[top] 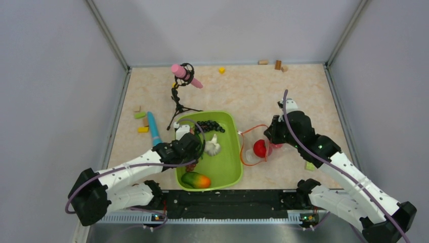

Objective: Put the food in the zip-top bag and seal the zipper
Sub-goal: Pick up the fake fruit from the bin.

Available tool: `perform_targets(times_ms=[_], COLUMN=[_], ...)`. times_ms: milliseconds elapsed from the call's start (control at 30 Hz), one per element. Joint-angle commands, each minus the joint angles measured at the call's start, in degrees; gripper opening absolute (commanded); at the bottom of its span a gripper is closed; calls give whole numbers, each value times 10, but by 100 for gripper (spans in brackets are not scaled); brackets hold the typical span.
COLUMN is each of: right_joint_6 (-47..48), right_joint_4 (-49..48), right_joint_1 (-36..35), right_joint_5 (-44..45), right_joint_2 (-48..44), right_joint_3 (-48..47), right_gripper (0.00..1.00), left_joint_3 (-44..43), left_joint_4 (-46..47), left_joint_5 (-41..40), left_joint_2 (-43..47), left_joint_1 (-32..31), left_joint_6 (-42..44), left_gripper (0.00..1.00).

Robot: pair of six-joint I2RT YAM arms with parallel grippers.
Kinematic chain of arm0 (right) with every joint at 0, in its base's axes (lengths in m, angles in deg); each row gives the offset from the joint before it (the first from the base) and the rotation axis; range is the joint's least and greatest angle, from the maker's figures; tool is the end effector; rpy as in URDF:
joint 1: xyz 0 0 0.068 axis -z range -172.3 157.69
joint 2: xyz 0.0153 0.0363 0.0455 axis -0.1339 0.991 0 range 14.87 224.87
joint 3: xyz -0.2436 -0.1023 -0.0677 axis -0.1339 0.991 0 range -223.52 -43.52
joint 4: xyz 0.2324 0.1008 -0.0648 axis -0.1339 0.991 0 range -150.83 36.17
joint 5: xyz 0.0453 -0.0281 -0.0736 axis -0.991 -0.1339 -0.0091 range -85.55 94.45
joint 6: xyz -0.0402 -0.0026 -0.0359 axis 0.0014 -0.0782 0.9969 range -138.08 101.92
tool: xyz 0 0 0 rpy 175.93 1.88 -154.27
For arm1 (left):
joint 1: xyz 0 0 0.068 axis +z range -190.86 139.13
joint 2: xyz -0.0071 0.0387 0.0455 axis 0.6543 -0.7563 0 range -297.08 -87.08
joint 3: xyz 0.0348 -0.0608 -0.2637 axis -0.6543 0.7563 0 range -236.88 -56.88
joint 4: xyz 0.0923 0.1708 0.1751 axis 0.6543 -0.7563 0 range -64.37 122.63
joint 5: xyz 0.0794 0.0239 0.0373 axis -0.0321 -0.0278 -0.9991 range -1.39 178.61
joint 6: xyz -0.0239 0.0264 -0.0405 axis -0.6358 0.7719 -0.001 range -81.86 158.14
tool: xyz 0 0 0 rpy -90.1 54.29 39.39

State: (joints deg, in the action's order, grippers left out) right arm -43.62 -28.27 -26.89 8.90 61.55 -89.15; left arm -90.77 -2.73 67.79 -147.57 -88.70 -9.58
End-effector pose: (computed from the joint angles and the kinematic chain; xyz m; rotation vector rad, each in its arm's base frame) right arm 0.1466 0.0978 0.3004 -0.1279 2.1983 0.5172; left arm 0.1344 -0.1296 0.1925 -0.1143 2.5460 -0.1565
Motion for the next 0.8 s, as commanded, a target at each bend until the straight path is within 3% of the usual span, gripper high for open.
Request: perform_targets(times_ms=[0, 133, 200, 233, 300, 367, 567, 767], right_joint_6=[4, 5, 5, 5, 5, 5, 5, 6], right_joint_4=[-15, -16, -15, -16, -15, -15, -16, -14], right_joint_1=[3, 3, 3, 3, 4, 3, 3, 3], right_joint_5=[8, 7, 7, 7, 7, 7, 6, 7], right_joint_2=[0, -1, -3, -4, -6, -7, -4, -7], right_joint_3=[0, 0, 0, 0, 0, 0, -1, -1], right_gripper=[0, 0, 0, 0, 0, 0, 0, 0], left_joint_3=[-14, -14, -18, -20, -26, -36, -50, -39], left_joint_4=[52, 78, 77, 76, 58, 28, -30, 21], left_joint_5=[-10, 0, 0, 2, 3, 5, 34, 95], left_joint_2=[-18, -37, -47, -51, -56, -54, 0, 101], left_joint_1=[8, 17, 19, 19, 20, 20, 20, 20], left_joint_6=[18, 29, 29, 30, 25, 17, 18, 61], left_gripper=[57, 56, 50, 43, 19, 1, 0, 0])
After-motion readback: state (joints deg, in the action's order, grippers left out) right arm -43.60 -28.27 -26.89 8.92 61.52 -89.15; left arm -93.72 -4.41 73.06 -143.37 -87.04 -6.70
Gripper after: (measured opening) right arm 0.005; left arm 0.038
